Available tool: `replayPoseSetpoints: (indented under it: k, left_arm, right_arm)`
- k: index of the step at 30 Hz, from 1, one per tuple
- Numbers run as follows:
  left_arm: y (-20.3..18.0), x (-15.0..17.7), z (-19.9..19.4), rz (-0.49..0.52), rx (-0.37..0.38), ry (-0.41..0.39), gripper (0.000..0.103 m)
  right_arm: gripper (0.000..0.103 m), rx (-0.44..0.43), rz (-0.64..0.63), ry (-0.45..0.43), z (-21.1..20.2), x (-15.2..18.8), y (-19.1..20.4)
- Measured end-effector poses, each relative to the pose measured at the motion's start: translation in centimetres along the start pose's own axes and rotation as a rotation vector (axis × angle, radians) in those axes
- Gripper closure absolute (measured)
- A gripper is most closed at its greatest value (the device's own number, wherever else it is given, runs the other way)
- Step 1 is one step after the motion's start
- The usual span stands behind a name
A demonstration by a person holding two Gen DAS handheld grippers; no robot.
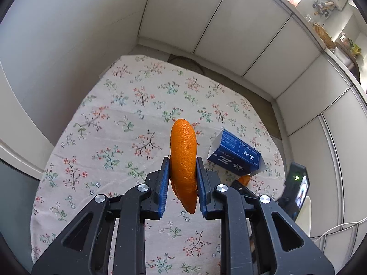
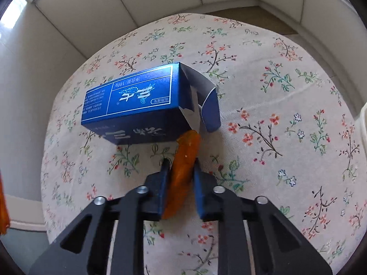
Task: Collect trash
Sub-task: 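Grasp the small orange peel with the right gripper while the left lifts the long peel, then carry the small orange peel to the bin and open the right gripper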
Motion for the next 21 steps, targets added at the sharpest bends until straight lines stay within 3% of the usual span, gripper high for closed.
replayPoseSetpoints:
  k: [5, 21]
  left_arm:
    - [0.2, 0.6, 0.8, -0.024, 0.017, 0.038, 0.082]
    - [-1.3, 1.6, 0.8, 0.011, 0.027, 0.035, 0.082]
  right_arm:
    - [0.089, -0.004, -0.045, -0.015, -2.0, 0.5, -0.6]
    - [0.09, 0.019, -0.141, -0.134, -10.1, 0.3, -2.5]
Point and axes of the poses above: each gripper's, at about its wrist camera, not at the fingertips, and z roughly the way its jaws point, y to its left, x to its underside, the point moved 7 cm from there along z, roughly the way its jaws point, and after that the axes turned 11 degrees about -z, right-handed, at the moved point
